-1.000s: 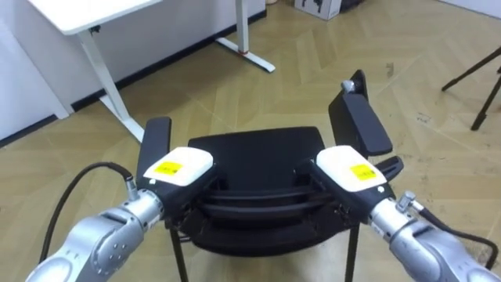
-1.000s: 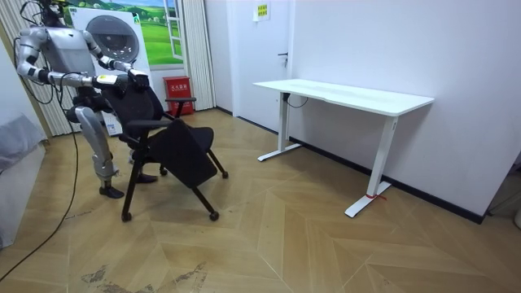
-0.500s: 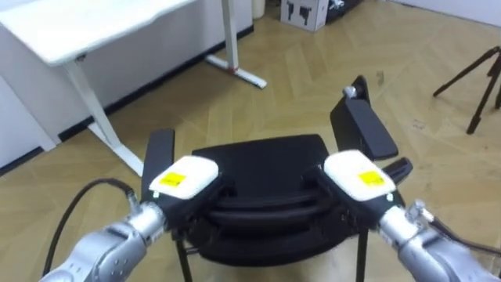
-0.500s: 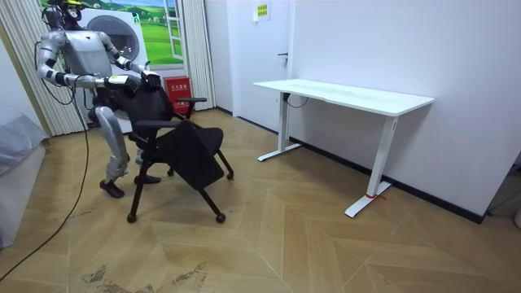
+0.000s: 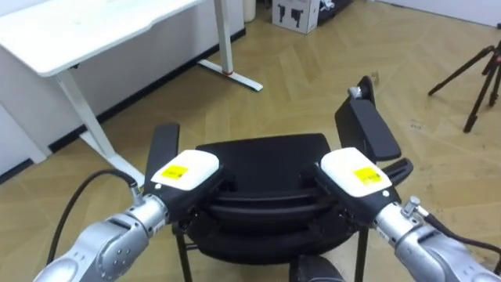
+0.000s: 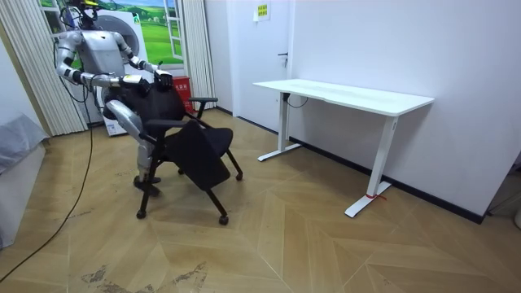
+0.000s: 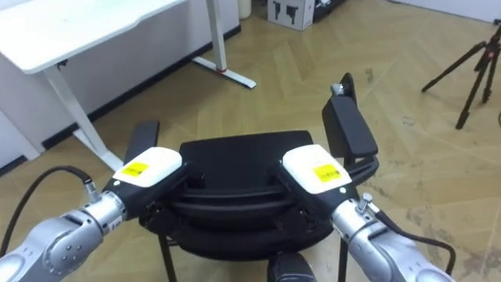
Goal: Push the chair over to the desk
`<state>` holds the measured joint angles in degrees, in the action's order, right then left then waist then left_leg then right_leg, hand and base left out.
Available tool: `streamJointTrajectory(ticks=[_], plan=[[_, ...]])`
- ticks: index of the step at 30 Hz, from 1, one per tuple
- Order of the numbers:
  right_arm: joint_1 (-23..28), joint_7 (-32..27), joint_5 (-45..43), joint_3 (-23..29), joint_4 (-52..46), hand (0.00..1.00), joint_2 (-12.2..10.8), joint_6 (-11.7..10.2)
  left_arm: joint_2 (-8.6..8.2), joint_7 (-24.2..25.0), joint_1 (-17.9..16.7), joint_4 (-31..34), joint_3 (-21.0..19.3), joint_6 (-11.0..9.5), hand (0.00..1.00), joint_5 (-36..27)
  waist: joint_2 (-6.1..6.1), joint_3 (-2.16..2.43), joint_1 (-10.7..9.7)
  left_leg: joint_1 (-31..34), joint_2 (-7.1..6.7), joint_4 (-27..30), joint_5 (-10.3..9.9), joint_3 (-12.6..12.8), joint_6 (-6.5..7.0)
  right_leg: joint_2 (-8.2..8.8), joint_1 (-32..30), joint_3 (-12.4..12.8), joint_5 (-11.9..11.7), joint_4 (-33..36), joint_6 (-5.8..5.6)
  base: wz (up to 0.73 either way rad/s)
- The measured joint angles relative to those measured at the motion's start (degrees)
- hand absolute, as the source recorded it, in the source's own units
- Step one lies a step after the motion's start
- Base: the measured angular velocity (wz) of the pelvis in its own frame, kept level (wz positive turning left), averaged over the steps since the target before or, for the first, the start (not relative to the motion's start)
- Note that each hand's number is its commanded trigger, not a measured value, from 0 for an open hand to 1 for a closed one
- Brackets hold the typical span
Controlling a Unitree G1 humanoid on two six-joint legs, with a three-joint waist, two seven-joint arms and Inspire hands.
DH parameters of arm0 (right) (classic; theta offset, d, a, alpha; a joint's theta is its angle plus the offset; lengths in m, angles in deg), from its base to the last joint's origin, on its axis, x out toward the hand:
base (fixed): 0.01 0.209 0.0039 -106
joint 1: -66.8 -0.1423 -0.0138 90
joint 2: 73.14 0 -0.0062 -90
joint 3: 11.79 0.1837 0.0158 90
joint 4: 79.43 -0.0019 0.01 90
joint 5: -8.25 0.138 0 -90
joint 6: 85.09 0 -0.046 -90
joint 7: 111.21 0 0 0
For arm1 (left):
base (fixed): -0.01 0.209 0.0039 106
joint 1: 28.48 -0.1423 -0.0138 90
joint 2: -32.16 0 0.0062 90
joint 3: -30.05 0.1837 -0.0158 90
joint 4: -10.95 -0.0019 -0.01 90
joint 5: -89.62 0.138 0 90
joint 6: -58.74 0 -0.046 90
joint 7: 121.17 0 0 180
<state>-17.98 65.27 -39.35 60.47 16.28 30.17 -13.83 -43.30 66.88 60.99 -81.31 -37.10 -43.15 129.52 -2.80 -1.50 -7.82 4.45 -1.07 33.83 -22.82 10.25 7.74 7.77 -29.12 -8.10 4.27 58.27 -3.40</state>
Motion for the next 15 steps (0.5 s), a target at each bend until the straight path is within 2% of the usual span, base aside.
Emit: streamJointTrajectory(ticks=[1,2,3,4,5,6,7,8,10,11,12,13,14,15], plan=[[0.80,-0.76,-0.17,0.14,-0.72,1.00,0.11,0.29,0.02,-0.11,0.00,0.22,0.00,-0.07,1.00,0.04,0.30,0.20,-0.11,-0.31,-0.46,0.21,-0.65,-0.81,-0.24,-0.40,3.31,0.18,-0.04,-10.03,0.01,0.26],[1.32,-1.13,-0.23,0.32,-1.15,1.00,0.21,0.37,-0.08,-0.19,-0.04,0.25,0.00,-0.17,1.00,0.18,0.39,0.26,-0.17,-0.47,-0.55,0.26,-0.95,-1.28,-0.37,-0.73,4.90,0.27,-0.08,-14.39,0.03,0.37],[2.26,-1.65,-0.43,0.55,-2.11,1.00,0.34,0.80,-0.18,-0.42,-0.06,0.41,0.01,-0.27,1.00,0.23,0.59,0.38,-0.17,-0.90,-0.56,0.27,-1.51,-2.11,-0.89,-1.15,8.03,0.02,-0.21,-22.01,0.24,0.35],[2.79,-1.81,-0.37,0.53,-2.70,1.00,0.28,1.15,0.25,-0.35,-0.07,0.91,0.01,-0.30,1.00,0.23,1.02,0.74,-0.10,-1.38,-0.55,0.39,-2.03,-2.69,-1.50,-1.92,10.60,-0.42,-1.21,-26.51,1.23,0.28],[2.67,-1.80,-0.33,0.49,-2.73,1.00,0.35,1.17,0.29,-0.33,-0.07,0.98,0.01,-0.27,1.00,0.23,0.78,0.88,0.06,-1.54,-0.14,0.58,-2.57,-2.94,-1.88,-2.70,11.65,-0.50,-0.62,-27.41,4.10,0.15],[2.22,-1.70,-0.41,0.41,-2.62,1.00,0.35,1.44,0.04,-0.35,-0.04,0.97,0.01,0.10,1.00,0.29,0.12,1.07,0.16,-2.11,1.20,0.74,-3.27,-3.31,-2.73,-3.70,12.69,-1.48,-0.16,-27.87,4.78,0.03],[1.87,-1.45,-0.43,0.30,-2.45,1.00,0.24,1.62,0.18,-0.30,0.02,0.99,0.01,-0.01,1.00,0.27,-0.37,0.93,0.44,-3.18,2.41,0.49,-3.82,-3.41,-3.54,-4.89,13.88,-2.28,1.24,-28.70,5.48,0.00],[1.90,-1.33,-0.43,0.26,-2.34,1.00,0.11,1.72,0.15,-0.23,-0.05,1.06,0.00,-0.02,1.00,0.29,-0.48,0.85,0.64,-3.98,2.87,0.06,-4.09,-3.44,-3.96,-5.42,14.44,-2.39,2.25,-28.77,5.48,-0.08],[2.00,-0.77,-0.28,0.19,-2.44,1.00,0.15,1.81,0.34,-0.06,-0.42,1.91,-0.03,-0.12,1.00,0.67,-0.62,1.08,1.90,-6.70,4.61,-1.37,-4.88,-3.04,-5.45,-7.49,15.88,-2.76,5.44,-28.10,6.26,-0.10],[1.98,-0.75,-0.20,0.13,-2.46,1.00,0.16,1.84,0.54,-0.07,-0.43,2.07,-0.04,-0.15,1.00,0.67,-0.71,1.04,2.24,-7.10,5.08,-1.29,-5.02,-3.15,-5.74,-7.82,16.31,-2.89,6.06,-27.95,6.55,0.00],[1.83,-0.79,-0.13,0.05,-2.40,1.00,-0.01,1.94,0.85,-0.10,-0.40,2.36,-0.09,-0.15,1.00,0.67,-0.53,0.97,2.56,-7.06,5.70,0.86,-5.11,-2.88,-6.21,-8.08,16.90,-3.17,7.35,-27.16,7.22,0.10],[1.76,-1.00,-0.16,0.06,-2.18,1.00,-0.22,1.93,0.92,-0.14,-0.35,2.41,-0.21,-0.16,1.00,0.67,0.06,0.94,2.75,-6.35,6.65,5.07,-4.33,-2.75,-7.54,-8.03,17.33,-3.36,8.56,-25.59,7.78,0.08],[1.76,-1.18,-0.15,0.06,-2.06,1.00,-0.16,1.81,0.84,-0.14,-0.27,2.45,-0.24,-0.14,1.00,0.67,0.16,0.92,3.02,-5.61,7.23,7.51,-3.91,-2.79,-8.22,-8.07,17.54,-3.53,9.17,-24.85,8.00,0.00],[1.75,-1.59,-0.12,-0.01,-1.81,1.00,-0.16,1.58,0.87,-0.05,-0.18,2.46,-0.23,-0.10,1.00,0.65,0.09,0.89,3.38,-4.36,8.43,12.30,-3.01,-2.58,-9.13,-8.38,18.40,-3.97,10.89,-23.57,8.39,0.06]])
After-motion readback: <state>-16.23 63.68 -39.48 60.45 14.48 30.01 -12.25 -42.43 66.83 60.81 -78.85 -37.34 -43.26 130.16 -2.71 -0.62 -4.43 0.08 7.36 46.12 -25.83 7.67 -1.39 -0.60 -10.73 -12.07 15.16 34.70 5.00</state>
